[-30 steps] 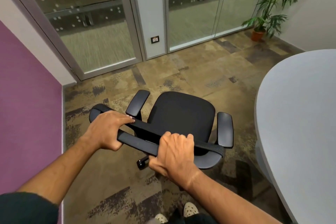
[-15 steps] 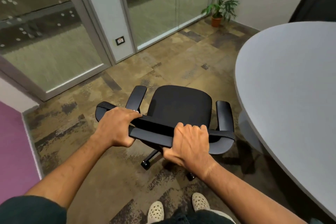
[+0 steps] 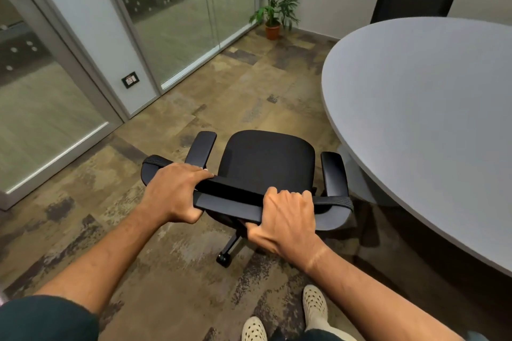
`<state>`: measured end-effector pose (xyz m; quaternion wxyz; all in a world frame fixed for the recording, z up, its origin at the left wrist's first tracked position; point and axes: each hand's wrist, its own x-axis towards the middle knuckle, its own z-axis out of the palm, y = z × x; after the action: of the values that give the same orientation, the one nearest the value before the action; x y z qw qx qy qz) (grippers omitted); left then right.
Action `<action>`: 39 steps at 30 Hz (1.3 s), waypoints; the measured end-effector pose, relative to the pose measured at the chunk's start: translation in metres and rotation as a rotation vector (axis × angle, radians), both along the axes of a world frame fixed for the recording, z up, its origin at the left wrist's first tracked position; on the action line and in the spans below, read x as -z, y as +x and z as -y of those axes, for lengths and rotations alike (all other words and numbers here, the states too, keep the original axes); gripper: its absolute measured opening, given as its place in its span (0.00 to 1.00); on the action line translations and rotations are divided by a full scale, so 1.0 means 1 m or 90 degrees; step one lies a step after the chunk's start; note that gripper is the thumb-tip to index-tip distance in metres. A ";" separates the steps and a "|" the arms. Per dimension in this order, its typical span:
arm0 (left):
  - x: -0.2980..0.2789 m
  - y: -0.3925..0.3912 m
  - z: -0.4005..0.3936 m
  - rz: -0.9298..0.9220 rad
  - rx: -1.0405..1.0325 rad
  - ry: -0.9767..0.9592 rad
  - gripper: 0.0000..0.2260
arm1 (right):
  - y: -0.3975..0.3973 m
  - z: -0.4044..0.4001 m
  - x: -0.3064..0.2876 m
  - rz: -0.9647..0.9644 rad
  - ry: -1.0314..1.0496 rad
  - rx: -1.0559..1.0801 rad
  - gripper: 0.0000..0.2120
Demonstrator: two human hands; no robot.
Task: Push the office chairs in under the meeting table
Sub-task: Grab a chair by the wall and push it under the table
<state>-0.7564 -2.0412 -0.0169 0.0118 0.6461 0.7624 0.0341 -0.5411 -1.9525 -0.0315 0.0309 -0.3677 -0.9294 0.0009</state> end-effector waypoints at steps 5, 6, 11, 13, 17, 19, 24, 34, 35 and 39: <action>-0.001 -0.008 -0.012 -0.002 0.046 0.004 0.28 | -0.003 0.002 0.000 0.001 0.001 0.039 0.19; 0.000 -0.010 -0.015 0.000 0.054 0.004 0.28 | -0.004 0.002 0.000 -0.003 0.002 0.047 0.19; 0.001 -0.016 -0.031 0.004 0.088 -0.003 0.28 | -0.003 0.002 -0.002 -0.009 0.006 0.078 0.21; 0.000 -0.017 -0.038 0.001 0.106 -0.006 0.29 | -0.002 0.001 -0.002 -0.010 0.008 0.092 0.22; -0.003 -0.013 -0.053 0.002 0.143 -0.008 0.30 | 0.003 -0.004 -0.002 -0.016 0.006 0.125 0.23; -0.003 -0.011 -0.062 0.003 0.158 -0.014 0.31 | 0.006 -0.007 -0.001 -0.023 0.012 0.147 0.23; -0.001 -0.002 -0.084 0.003 0.194 -0.022 0.31 | 0.018 -0.012 -0.001 -0.008 0.002 0.185 0.23; 0.001 0.030 -0.117 0.016 0.252 -0.006 0.31 | 0.050 -0.027 0.002 -0.015 0.000 0.245 0.25; 0.002 0.033 -0.120 0.011 0.254 -0.009 0.32 | 0.054 -0.029 0.002 -0.015 0.001 0.248 0.25; 0.004 0.041 -0.133 0.015 0.271 -0.028 0.32 | 0.062 -0.033 0.006 -0.003 0.001 0.269 0.25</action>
<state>-0.7156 -1.9086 -0.0205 0.0420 0.7918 0.6089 0.0220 -0.4787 -1.9192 -0.0376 0.0325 -0.5546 -0.8315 -0.0055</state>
